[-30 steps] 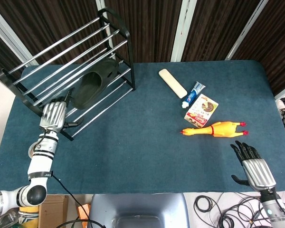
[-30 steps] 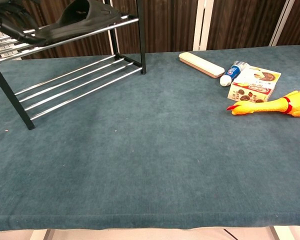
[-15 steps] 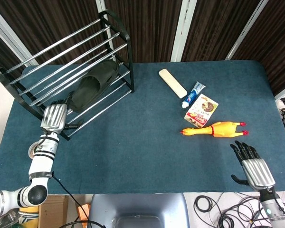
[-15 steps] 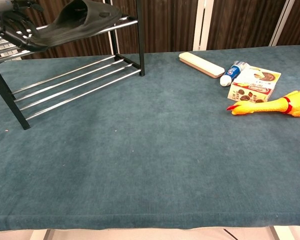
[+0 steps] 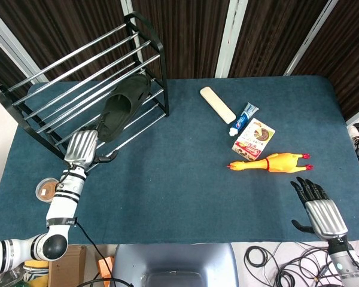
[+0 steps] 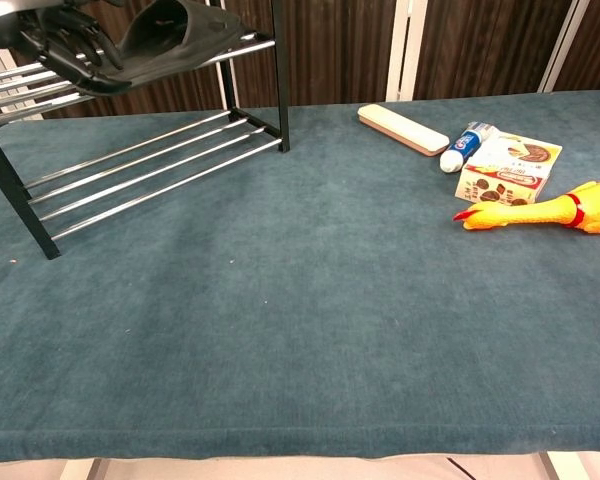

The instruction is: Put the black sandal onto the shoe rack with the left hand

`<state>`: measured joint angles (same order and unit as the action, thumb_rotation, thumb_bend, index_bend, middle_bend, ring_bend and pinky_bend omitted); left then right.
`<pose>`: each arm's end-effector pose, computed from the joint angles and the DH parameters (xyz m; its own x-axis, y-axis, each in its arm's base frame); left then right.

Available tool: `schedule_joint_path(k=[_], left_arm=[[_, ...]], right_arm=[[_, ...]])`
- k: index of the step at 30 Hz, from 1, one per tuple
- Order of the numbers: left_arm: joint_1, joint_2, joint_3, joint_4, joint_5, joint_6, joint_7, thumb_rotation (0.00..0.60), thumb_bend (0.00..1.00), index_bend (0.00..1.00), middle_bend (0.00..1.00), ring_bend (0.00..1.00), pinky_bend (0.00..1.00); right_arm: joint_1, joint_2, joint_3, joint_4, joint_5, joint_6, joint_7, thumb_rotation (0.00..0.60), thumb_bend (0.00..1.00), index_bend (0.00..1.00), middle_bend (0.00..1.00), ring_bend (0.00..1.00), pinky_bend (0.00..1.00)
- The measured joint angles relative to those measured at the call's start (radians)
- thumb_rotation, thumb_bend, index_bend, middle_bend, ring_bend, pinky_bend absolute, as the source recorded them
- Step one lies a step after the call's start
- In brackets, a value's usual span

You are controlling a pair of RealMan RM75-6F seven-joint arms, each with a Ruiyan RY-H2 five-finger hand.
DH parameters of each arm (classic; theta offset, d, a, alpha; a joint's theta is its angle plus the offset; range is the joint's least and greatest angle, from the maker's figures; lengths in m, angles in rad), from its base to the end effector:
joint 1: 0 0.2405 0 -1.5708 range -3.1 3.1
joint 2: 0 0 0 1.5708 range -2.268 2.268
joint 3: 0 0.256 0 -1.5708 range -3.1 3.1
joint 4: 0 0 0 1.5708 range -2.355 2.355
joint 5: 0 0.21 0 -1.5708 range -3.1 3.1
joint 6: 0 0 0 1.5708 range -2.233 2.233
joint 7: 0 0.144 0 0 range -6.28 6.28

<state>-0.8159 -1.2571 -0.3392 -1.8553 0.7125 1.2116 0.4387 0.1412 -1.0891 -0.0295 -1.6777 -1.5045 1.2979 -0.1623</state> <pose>-0.1043 0.3675 0.1050 0.2335 0.0804 0.9690 0.9664 -0.1294 -0.2222 -0.3066 -0.1759 0.1274 0.5157 -0.2341 0.8242 -0.8561 -0.1010 0.5069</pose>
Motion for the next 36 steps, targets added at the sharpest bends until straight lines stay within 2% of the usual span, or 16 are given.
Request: schedule_joint_path(k=[8, 16, 26, 36], left_arm=[[-0.043, -0.042, -0.023, 0.024, -0.031, -0.021, 0.014, 0.539, 0.27, 0.09, 0.37, 0.30, 0.30], [-0.086, -0.110, -0.060, 0.066, -0.012, -0.016, -0.003, 0.557, 0.27, 0.10, 0.34, 0.28, 0.30], [-0.142, -0.195, -0.108, 0.195, -0.031, -0.036, -0.044, 0.579, 0.27, 0.10, 0.33, 0.26, 0.30], [-0.181, -0.264, -0.132, 0.322, 0.005, -0.054, -0.096, 0.576, 0.28, 0.10, 0.27, 0.20, 0.30]], right_arm=[[0.001, -0.003, 0.001, 0.000, 0.003, -0.002, -0.006, 0.600, 0.13, 0.00, 0.00, 0.00, 0.13], [0.001, -0.001, 0.001, -0.002, 0.001, -0.001, -0.003, 0.600, 0.13, 0.00, 0.00, 0.00, 0.13], [-0.002, 0.007, 0.000, -0.004, -0.008, 0.010, 0.009, 0.600, 0.13, 0.00, 0.00, 0.00, 0.13], [-0.005, 0.011, -0.001, -0.004, -0.013, 0.014, 0.017, 0.600, 0.13, 0.00, 0.00, 0.00, 0.13]])
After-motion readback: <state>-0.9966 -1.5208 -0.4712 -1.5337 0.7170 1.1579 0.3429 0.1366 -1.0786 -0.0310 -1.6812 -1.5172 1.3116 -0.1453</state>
